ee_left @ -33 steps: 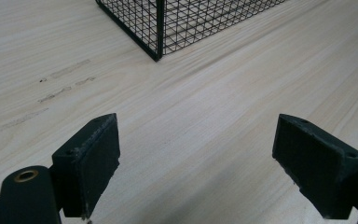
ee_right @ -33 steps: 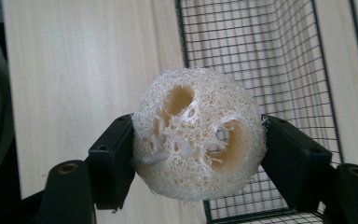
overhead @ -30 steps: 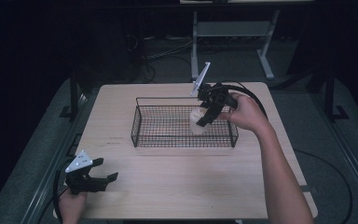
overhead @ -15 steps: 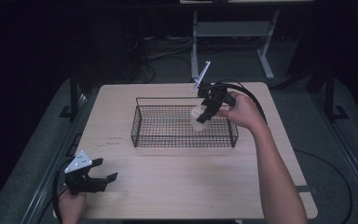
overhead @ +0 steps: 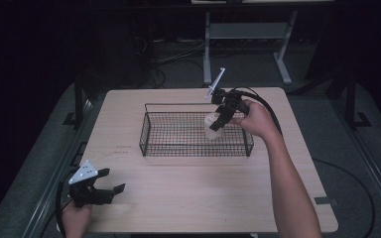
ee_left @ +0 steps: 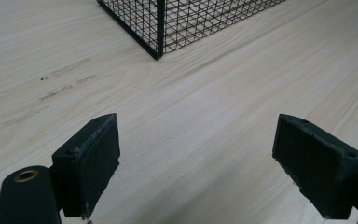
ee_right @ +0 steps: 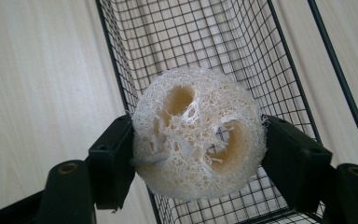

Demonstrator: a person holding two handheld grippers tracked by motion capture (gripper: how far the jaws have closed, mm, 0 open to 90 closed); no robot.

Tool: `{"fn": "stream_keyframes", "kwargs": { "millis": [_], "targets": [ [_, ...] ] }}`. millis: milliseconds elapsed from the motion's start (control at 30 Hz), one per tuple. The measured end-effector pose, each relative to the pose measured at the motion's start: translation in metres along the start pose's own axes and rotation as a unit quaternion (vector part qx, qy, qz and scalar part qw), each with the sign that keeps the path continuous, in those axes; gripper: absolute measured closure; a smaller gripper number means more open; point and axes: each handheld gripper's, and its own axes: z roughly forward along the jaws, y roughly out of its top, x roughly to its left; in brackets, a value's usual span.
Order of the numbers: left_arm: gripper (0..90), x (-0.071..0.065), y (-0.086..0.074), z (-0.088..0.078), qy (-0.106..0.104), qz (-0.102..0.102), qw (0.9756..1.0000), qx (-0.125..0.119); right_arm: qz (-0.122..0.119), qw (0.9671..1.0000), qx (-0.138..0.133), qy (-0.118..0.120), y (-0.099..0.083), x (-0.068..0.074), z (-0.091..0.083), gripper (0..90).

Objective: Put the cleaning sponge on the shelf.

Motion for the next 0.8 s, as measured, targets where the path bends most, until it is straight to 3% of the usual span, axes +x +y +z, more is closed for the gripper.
{"fn": "stream_keyframes", "kwargs": {
  "millis": [400, 800],
  "targets": [
    [13.7, 0.000, 0.000, 0.001, -0.001, 0.001, 1.0000, 0.001, 0.016, 0.9998, 0.015, -0.002, -0.006, -0.012, 0.015, 30.0],
    [13.6, 0.001, -0.001, -0.001, 0.001, 0.000, 1.0000, -0.002, 0.019, 0.9995, 0.025, -0.005, -0.003, -0.015, 0.028, 30.0]
  ]
}}
